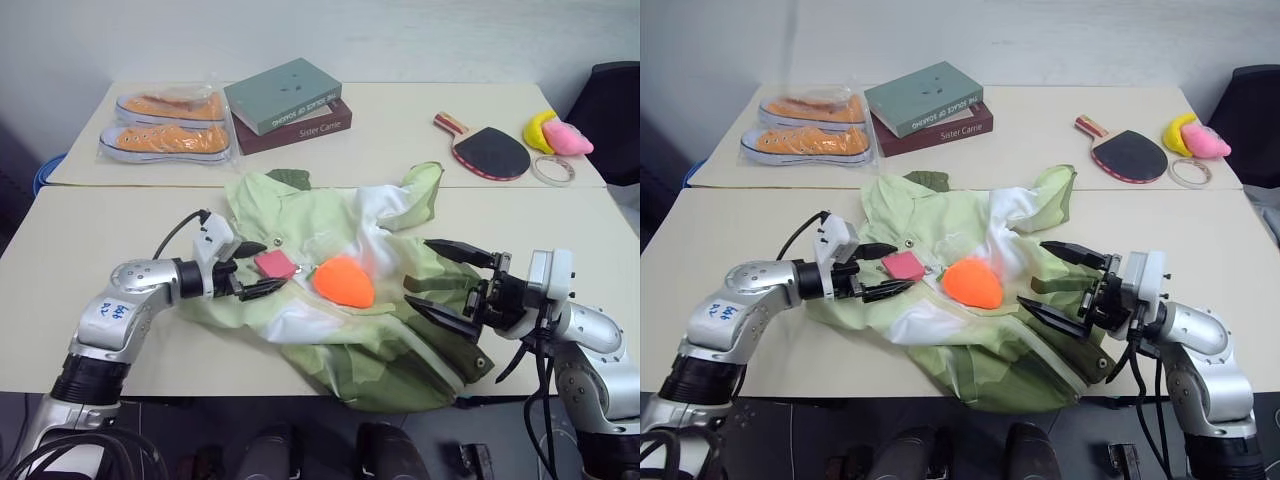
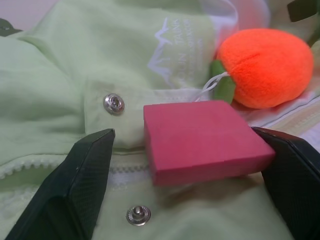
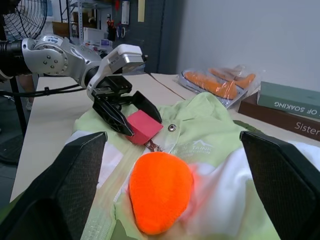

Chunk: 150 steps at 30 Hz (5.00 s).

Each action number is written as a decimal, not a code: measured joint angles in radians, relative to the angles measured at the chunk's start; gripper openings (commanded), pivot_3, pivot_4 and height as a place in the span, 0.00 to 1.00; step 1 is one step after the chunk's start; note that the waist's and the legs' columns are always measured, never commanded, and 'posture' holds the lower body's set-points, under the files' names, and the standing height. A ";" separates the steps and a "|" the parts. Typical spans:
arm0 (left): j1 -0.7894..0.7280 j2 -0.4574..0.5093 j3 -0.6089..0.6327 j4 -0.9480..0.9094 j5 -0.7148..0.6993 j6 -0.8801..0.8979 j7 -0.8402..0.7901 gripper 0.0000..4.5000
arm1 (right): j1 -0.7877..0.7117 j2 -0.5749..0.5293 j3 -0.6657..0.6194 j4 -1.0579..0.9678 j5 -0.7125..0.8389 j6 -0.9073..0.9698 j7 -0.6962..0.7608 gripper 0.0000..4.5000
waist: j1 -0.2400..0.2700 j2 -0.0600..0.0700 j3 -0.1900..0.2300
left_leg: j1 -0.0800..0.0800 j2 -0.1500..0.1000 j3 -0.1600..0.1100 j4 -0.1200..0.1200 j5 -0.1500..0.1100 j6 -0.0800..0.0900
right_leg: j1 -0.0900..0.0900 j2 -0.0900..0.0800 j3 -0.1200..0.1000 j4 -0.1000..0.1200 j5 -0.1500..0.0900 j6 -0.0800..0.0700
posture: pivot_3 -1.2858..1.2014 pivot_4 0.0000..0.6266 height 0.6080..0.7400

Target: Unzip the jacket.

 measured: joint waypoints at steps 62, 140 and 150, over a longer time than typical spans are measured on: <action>0.271 0.255 0.346 0.062 -0.084 -0.089 -0.211 0.98 | 0.060 -0.250 -0.097 0.043 -0.118 0.444 -0.145 1.00 | -0.011 -0.011 0.002 | -0.013 0.001 0.002 0.008 -0.002 0.002 | -0.014 -0.008 -0.016 0.009 0.001 0.001 | 0.52 0.24 1.00; -0.153 -0.133 -0.164 0.310 0.203 -0.350 -0.303 1.00 | -0.567 -0.056 0.427 0.521 -0.483 0.180 0.018 0.71 | -0.003 -0.003 0.007 | -0.017 -0.004 -0.002 0.013 0.004 0.004 | -0.015 -0.006 -0.020 0.013 0.002 0.002 | 0.52 0.24 1.00; -0.073 -0.147 -0.140 0.274 0.257 -0.400 -0.181 1.00 | -0.497 -0.154 0.346 0.530 -0.501 0.079 0.034 0.06 | -0.004 -0.004 0.006 | -0.015 -0.004 -0.004 0.014 0.004 0.005 | -0.012 -0.007 -0.019 0.014 0.002 0.002 | 0.52 0.24 1.00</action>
